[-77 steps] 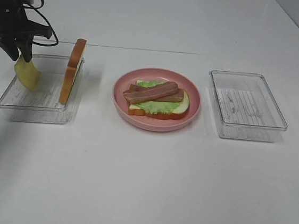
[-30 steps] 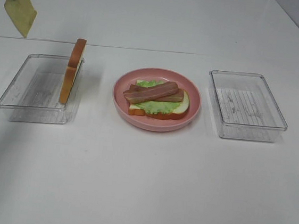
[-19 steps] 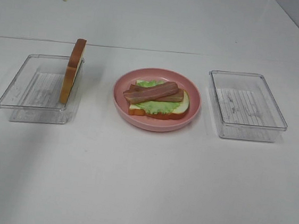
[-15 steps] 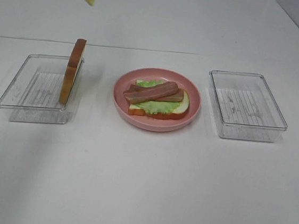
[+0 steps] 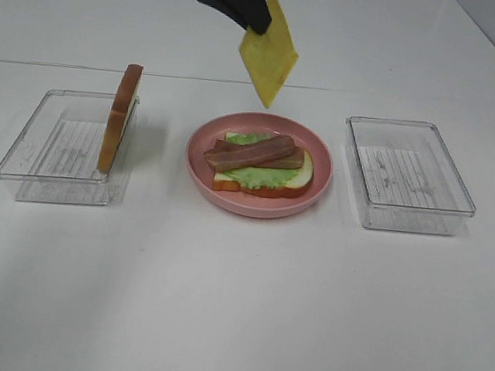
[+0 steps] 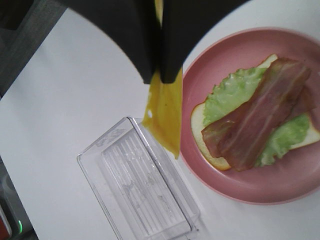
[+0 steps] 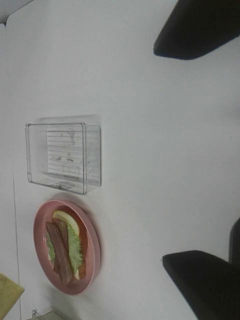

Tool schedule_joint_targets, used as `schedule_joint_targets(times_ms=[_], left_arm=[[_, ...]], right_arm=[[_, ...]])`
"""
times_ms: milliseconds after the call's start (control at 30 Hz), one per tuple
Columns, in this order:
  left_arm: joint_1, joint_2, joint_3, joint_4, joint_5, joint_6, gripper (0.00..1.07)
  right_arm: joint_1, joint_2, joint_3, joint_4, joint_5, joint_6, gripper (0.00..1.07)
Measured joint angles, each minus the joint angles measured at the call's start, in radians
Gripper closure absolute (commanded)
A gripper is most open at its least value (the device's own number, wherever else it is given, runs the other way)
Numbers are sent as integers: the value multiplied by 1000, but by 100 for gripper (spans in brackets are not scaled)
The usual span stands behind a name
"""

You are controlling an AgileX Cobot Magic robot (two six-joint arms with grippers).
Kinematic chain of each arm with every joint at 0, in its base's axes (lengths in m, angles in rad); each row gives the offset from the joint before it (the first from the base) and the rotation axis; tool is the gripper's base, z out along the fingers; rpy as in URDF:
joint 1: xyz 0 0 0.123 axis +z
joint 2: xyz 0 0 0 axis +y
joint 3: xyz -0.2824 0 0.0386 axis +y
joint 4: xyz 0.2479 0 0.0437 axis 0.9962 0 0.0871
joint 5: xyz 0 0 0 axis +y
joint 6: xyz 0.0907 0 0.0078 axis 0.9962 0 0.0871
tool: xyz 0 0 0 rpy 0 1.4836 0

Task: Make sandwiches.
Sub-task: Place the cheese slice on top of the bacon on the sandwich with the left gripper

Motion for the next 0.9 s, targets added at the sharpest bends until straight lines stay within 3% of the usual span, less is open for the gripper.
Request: schedule_joint_targets(times_ms=[67,300,533,700,900], left_arm=[[-11,77,0,-69,-34,33,107],[-15,173,0,-134,-66,60,107],[-15,233,0,-139,-95,61,107],[-15,263,0,-140,-167,116,107],[-15,279,0,-119,-188,136,107]], right_arm=[[0,0,0,0,0,0,9],[0,0,0,0,0,0,9],[0,0,0,0,0,0,9],[0,0,0,0,0,0,9],[0,0,0,0,0,0,9]])
